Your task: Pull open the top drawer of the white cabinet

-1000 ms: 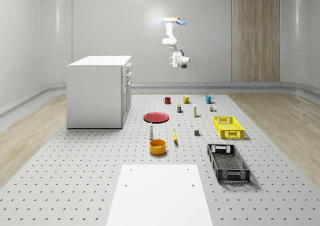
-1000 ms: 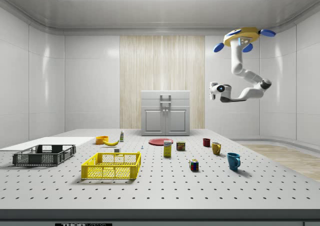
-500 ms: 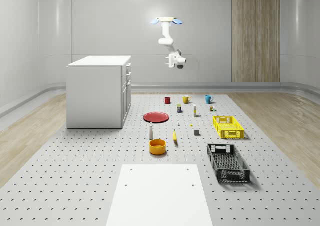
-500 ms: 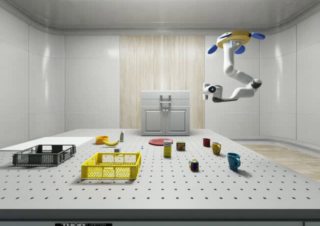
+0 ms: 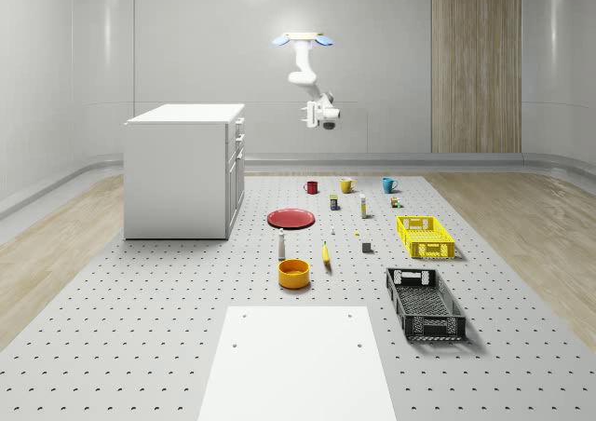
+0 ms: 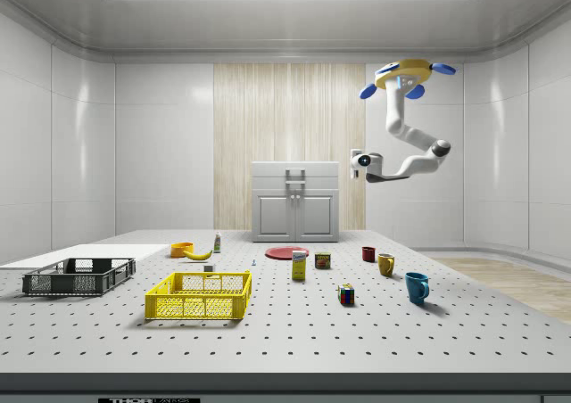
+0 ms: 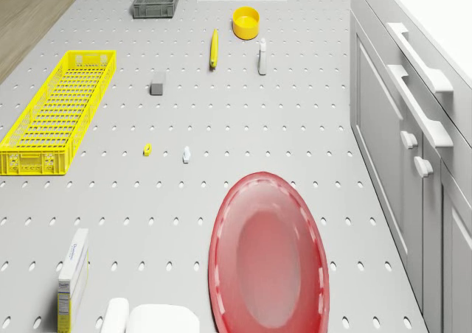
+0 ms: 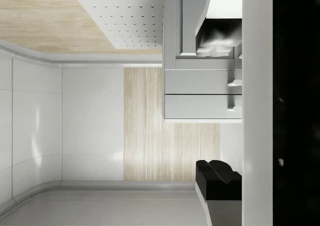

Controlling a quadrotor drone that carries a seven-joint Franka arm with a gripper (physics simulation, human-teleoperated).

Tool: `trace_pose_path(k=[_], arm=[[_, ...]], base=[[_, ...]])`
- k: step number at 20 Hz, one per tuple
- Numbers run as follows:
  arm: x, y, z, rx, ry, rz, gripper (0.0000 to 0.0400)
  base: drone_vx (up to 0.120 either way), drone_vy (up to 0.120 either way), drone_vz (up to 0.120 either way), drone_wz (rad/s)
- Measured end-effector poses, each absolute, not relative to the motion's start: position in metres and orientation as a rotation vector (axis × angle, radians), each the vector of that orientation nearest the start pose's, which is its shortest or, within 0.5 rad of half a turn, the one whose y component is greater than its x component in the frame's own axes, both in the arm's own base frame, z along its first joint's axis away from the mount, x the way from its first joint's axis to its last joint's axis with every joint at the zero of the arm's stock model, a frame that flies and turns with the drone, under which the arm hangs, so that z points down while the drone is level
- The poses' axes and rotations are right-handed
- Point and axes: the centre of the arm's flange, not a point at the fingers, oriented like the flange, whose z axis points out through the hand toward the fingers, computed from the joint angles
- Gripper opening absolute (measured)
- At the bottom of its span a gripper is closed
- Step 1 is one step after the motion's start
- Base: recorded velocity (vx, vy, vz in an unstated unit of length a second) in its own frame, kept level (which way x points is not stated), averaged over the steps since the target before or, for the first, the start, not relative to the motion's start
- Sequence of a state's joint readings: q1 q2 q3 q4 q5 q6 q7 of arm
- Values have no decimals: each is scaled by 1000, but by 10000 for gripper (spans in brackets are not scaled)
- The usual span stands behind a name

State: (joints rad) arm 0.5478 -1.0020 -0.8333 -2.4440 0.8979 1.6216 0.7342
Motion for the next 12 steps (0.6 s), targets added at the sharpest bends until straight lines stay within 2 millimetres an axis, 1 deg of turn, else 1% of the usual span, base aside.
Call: trace_pose_path(k=[12], arm=[[307, -100, 591, -1484, 612, 613, 305]], base=[[120, -120, 0, 0]])
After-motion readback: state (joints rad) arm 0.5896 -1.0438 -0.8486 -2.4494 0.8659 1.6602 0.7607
